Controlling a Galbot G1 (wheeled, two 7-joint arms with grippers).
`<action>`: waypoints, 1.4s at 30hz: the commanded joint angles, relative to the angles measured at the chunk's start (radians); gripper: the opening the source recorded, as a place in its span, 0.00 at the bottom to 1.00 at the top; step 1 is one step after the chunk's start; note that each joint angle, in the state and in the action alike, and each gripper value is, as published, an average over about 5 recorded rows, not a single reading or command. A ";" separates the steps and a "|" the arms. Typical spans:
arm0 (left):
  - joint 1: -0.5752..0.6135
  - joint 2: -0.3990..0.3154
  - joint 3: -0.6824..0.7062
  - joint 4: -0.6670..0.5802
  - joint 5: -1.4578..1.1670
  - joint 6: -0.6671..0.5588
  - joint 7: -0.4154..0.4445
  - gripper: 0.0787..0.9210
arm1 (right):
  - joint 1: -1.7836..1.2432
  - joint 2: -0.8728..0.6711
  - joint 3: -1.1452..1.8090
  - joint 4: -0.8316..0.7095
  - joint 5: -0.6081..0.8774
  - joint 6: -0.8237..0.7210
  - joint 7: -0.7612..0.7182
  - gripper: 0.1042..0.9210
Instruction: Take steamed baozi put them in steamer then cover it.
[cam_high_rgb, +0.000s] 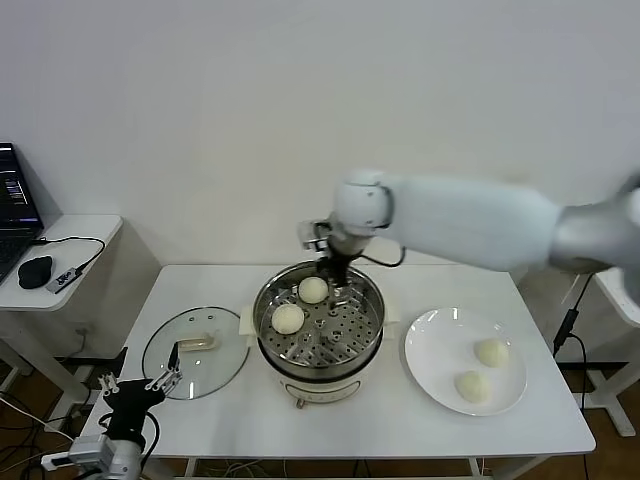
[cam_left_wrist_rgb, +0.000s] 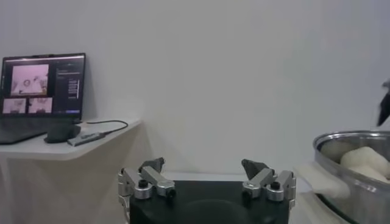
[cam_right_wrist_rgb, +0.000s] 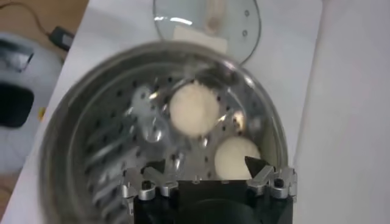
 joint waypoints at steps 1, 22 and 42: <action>0.002 0.000 0.022 0.002 0.011 0.001 0.000 0.88 | 0.041 -0.461 -0.017 0.221 -0.168 0.152 -0.105 0.88; 0.018 -0.017 0.053 0.017 0.047 -0.001 -0.002 0.88 | -0.764 -0.684 0.458 0.169 -0.533 0.217 -0.030 0.88; 0.029 -0.025 0.031 0.025 0.051 -0.003 -0.002 0.88 | -0.930 -0.539 0.587 0.005 -0.592 0.218 0.010 0.88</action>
